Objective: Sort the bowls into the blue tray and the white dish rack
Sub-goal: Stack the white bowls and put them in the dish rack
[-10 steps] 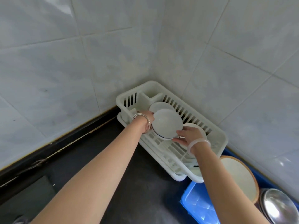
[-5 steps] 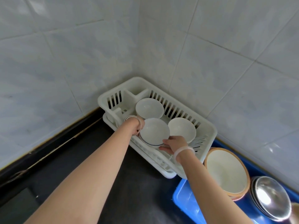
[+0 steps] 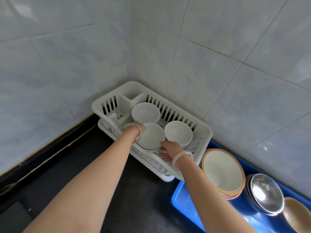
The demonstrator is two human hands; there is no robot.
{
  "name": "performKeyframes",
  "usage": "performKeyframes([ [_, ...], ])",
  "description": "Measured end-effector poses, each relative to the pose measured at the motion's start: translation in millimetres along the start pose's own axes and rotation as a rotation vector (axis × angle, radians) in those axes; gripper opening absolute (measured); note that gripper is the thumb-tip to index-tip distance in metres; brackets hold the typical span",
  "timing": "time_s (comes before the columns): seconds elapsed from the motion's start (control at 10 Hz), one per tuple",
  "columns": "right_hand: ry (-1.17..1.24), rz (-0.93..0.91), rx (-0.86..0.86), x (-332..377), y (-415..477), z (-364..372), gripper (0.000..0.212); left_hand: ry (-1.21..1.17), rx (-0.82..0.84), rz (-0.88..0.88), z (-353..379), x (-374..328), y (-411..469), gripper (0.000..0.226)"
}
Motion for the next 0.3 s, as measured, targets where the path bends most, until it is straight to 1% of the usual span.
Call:
performKeyframes([
  [0.1,-0.024,-0.005,0.010,3.0,-14.0,-0.5,0.013,0.071,-0.079,0.054,-2.4,-0.4,-15.2,0.036],
  [0.2,-0.004,-0.188,-0.004,23.2,-45.5,-6.5,0.017,0.074,-0.170,0.081,-7.8,-1.7,-28.1,0.038],
  [0.3,0.229,-0.517,0.028,63.5,-110.6,-29.4,0.022,0.025,-0.248,0.101,-6.1,0.7,-52.0,0.038],
])
Point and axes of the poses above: each hand's wrist, its own y-axis towards the middle knuckle, its own z-axis out of the palm, x = y × z, the point moved 6 cm from there along y, towards the middle knuckle, and after that the axes turned 15 degrees about y, right-handed, at the moved point
